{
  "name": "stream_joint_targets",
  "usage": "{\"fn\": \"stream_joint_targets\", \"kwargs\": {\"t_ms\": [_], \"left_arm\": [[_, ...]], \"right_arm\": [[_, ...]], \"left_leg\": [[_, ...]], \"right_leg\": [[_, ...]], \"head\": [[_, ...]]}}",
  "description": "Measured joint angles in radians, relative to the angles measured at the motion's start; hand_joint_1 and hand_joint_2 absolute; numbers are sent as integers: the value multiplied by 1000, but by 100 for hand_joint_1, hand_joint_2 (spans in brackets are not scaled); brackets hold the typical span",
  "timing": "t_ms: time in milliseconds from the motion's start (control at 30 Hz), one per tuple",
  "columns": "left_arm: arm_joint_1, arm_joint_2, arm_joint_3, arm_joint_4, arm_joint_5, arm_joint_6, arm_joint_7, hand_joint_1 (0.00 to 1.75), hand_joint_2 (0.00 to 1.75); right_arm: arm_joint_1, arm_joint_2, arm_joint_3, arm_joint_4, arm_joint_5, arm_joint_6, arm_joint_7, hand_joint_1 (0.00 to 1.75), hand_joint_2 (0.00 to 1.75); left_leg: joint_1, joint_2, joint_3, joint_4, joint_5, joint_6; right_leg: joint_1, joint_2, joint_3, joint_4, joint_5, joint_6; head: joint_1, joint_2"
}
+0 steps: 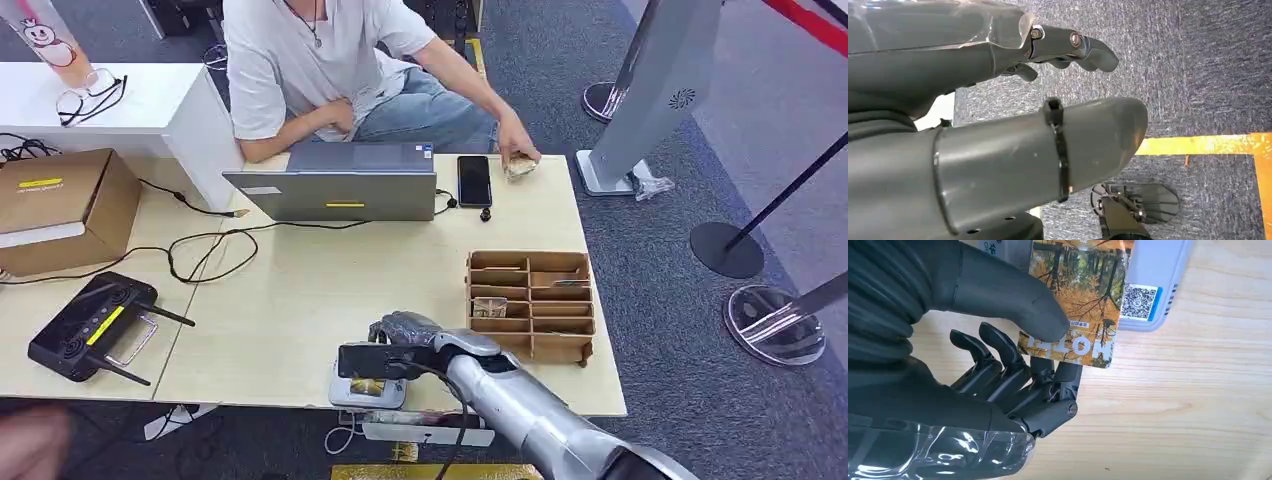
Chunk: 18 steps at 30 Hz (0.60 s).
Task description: Pass the card to the sensor for recognition and then transmit it.
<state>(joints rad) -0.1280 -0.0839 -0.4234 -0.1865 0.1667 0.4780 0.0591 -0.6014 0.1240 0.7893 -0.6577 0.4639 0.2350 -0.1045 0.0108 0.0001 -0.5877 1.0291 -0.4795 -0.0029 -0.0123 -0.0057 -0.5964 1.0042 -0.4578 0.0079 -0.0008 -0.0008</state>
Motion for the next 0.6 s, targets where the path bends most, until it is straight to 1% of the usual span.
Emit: {"fn": "stream_joint_targets", "kwargs": {"t_ms": [133, 333, 600], "left_arm": [[0, 0, 0, 0, 1, 0, -1, 0, 0], [-2, -6, 0, 0, 5, 7, -18, 0, 0], [-2, -7, 0, 0, 9, 7, -18, 0, 0]], "right_arm": [[0, 2, 3, 5, 6, -5, 2, 175, 175], [-2, 15, 18, 37, 21, -27, 11, 175, 175], [-5, 21, 19, 48, 27, -35, 11, 175, 175]], "left_leg": [[0, 0, 0, 0, 0, 0], [0, 0, 0, 0, 0, 0], [0, 0, 0, 0, 0, 0]], "right_leg": [[0, 0, 0, 0, 0, 0], [0, 0, 0, 0, 0, 0], [0, 0, 0, 0, 0, 0]], "head": [[0, 0], [0, 0], [0, 0]]}}
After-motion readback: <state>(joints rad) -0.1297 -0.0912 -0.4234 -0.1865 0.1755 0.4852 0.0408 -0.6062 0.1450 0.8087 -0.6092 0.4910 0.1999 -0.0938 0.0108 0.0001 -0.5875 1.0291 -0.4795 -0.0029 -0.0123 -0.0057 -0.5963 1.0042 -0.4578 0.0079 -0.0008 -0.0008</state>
